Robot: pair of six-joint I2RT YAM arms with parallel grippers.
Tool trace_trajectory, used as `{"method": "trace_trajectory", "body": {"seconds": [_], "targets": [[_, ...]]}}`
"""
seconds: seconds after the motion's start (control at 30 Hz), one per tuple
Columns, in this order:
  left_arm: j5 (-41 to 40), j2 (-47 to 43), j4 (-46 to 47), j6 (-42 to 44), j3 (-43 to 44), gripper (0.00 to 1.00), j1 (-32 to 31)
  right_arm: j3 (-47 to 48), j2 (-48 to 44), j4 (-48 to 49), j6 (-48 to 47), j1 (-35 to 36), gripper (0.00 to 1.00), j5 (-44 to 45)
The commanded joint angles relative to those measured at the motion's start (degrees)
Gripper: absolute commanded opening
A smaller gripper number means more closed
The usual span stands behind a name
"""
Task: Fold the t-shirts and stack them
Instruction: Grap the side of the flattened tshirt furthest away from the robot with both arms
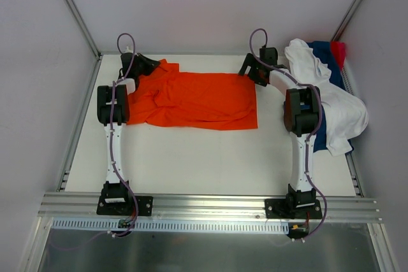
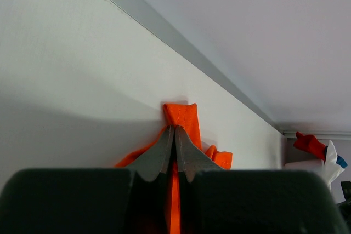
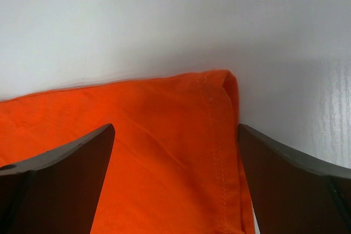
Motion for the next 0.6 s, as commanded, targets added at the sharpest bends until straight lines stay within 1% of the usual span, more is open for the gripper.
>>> {"method": "trace_trajectory", "body": {"seconds": [0.0, 0.17, 0.33, 0.37, 0.43, 0.47, 0.57], "targets": [[1.2, -1.8, 1.1, 1.1, 0.4, 0.00, 0.0, -0.8, -1.3, -2.4, -1.1, -0.5, 1.00, 2.2], [1.4, -1.8, 1.4, 1.1, 0.3, 0.00, -0.1, 2.2, 0.9, -2.7, -1.1, -1.3, 0.98, 0.8], [1.5, -1.9, 1.4, 1.2, 0.4, 0.00, 0.0, 4.3, 2.2, -2.9, -0.8, -1.7, 0.95, -0.5], [1.4, -1.8, 1.4, 1.2, 0.4, 0.00, 0.0, 4.5, 2.3, -2.8, -0.8, -1.8, 0.92, -0.7], [1.5, -1.9, 1.6, 1.2, 0.3, 0.00, 0.0, 5.1, 2.8, -2.6, -0.4, -1.8, 0.89, -1.4], [1.5, -2.0, 1.7, 1.1, 0.1, 0.00, 0.0, 5.3, 3.0, -2.5, -0.2, -1.8, 0.85, -1.5], [1.5, -1.9, 1.8, 1.2, 0.0, 0.00, -0.1, 6.2, 3.9, -2.2, 0.7, -1.7, 0.81, -2.8]]}}
